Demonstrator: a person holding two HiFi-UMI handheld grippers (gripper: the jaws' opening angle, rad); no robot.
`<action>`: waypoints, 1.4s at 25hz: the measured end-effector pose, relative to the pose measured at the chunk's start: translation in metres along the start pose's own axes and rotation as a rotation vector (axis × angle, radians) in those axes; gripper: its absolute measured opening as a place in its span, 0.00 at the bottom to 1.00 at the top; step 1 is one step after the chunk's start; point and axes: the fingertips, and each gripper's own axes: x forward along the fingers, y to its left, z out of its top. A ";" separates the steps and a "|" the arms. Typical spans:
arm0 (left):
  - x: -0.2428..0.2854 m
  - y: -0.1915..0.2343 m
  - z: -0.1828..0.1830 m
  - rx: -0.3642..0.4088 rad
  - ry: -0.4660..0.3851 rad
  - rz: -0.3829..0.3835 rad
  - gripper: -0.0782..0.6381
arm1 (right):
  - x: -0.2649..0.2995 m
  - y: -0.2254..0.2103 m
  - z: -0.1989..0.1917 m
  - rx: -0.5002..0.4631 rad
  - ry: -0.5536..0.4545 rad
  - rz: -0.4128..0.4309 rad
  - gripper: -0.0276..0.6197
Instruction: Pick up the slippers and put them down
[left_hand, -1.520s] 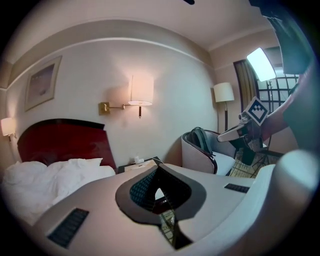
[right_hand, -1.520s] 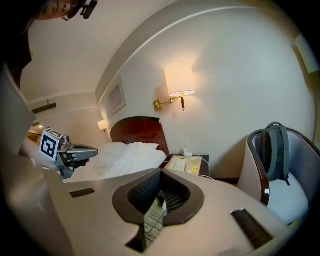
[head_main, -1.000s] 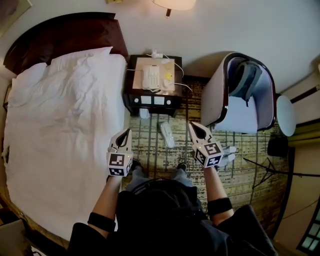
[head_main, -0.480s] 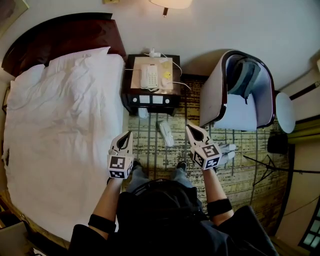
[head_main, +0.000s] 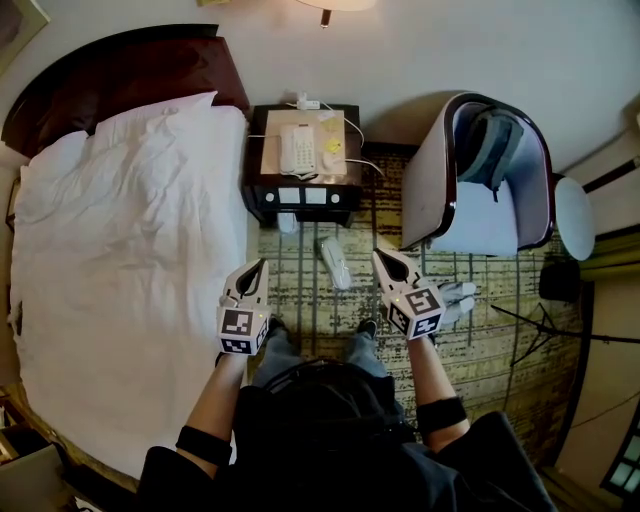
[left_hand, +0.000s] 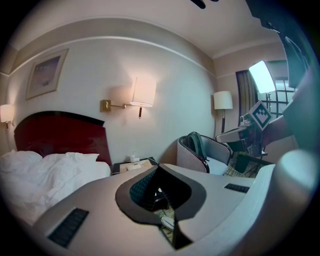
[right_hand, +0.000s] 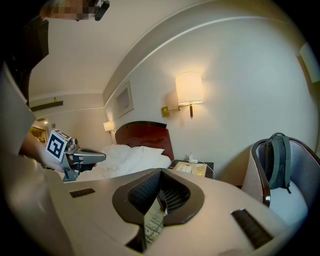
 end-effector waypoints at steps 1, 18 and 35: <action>0.001 0.000 -0.002 -0.003 0.008 -0.006 0.11 | 0.001 0.001 -0.002 0.001 0.002 0.003 0.04; 0.082 0.035 -0.109 -0.222 0.229 -0.175 0.34 | 0.098 0.006 -0.087 0.042 0.094 0.032 0.05; 0.292 0.083 -0.380 -0.529 0.309 -0.247 0.49 | 0.297 -0.017 -0.279 -0.061 0.155 0.174 0.05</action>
